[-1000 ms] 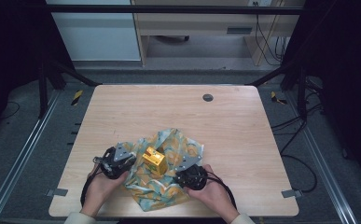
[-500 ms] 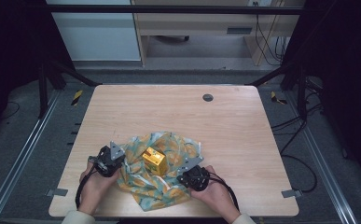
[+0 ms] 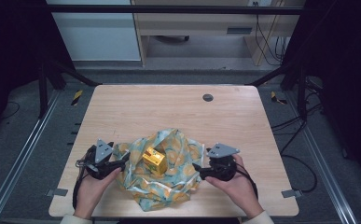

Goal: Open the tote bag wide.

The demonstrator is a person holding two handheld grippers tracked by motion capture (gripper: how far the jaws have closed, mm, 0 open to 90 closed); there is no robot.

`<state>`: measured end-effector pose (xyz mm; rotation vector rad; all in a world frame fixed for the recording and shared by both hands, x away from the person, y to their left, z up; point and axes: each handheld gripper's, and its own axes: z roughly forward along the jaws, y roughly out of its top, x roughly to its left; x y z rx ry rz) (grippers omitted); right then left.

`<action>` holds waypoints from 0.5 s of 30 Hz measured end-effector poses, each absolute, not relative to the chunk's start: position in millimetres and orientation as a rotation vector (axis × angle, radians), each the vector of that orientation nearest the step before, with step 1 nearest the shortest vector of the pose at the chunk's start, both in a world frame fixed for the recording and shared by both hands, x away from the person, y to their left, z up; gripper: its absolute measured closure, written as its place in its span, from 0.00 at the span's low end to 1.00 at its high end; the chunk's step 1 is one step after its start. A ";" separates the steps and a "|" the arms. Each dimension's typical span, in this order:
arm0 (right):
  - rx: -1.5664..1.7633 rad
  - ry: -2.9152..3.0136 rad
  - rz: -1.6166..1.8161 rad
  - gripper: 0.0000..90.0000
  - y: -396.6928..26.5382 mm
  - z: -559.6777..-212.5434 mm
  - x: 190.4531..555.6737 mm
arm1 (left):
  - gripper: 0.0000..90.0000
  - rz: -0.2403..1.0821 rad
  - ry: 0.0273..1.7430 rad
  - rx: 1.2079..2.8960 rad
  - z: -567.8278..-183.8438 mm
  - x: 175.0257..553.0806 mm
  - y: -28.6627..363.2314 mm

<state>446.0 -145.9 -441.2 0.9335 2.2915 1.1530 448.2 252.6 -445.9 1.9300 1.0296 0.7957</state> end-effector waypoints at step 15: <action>1.168 2.093 1.129 0.08 -223.2 -443.1 470.9 | 0.11 0.802 1.203 1.843 -448.4 458.7 310.9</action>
